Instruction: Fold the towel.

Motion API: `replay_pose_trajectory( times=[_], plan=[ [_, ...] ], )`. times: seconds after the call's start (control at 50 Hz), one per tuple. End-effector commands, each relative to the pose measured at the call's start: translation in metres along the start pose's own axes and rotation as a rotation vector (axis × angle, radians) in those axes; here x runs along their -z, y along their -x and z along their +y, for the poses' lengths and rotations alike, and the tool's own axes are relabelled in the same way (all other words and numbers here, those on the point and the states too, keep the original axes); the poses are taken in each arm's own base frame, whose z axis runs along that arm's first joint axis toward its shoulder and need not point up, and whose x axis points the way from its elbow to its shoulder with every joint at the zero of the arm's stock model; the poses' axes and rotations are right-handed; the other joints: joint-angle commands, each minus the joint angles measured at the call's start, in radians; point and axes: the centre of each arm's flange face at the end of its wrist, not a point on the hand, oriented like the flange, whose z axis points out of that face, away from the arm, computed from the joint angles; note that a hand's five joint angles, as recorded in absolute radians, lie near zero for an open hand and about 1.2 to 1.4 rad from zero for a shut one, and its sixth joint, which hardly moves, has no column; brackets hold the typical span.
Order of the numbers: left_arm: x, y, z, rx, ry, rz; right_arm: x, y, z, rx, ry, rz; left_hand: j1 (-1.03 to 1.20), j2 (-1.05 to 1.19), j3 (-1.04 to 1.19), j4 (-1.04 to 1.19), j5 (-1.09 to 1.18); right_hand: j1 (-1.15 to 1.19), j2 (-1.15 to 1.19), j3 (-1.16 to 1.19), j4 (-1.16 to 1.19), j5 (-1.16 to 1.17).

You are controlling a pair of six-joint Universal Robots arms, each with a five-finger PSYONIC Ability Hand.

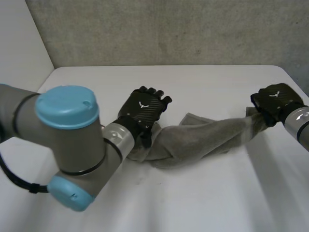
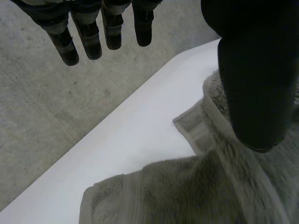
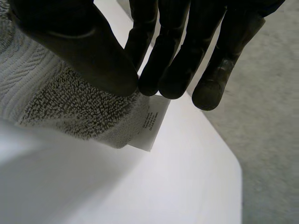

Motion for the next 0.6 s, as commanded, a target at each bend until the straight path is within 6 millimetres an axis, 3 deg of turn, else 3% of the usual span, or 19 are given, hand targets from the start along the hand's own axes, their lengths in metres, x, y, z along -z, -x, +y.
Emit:
replay_pose_trajectory(
  times=[0.02, 0.2, 0.34, 0.6],
  plan=[
    [0.024, 0.026, 0.011, 0.013, 0.06, -0.057, -0.007, -0.013, 0.008, -0.004, 0.009, 0.04, -0.004, 0.003, 0.001, 0.001, -0.017, 0.063, 0.059, 0.06, 0.051, 0.048],
    [0.026, 0.055, 0.054, 0.06, 0.169, -0.029, -0.006, -0.011, 0.008, -0.005, 0.011, 0.035, 0.031, 0.038, 0.036, 0.036, 0.018, 0.063, 0.059, 0.06, 0.051, 0.048],
    [0.024, 0.054, 0.07, 0.075, 0.199, -0.017, -0.007, -0.008, 0.01, -0.005, 0.016, 0.027, 0.078, 0.085, 0.083, 0.083, 0.065, 0.063, 0.059, 0.06, 0.051, 0.048],
    [-0.008, 0.05, 0.101, 0.074, 0.201, -0.01, -0.007, -0.001, 0.015, -0.01, 0.03, 0.002, 0.146, 0.153, 0.151, 0.15, 0.133, 0.063, 0.059, 0.06, 0.051, 0.048]
  ],
)
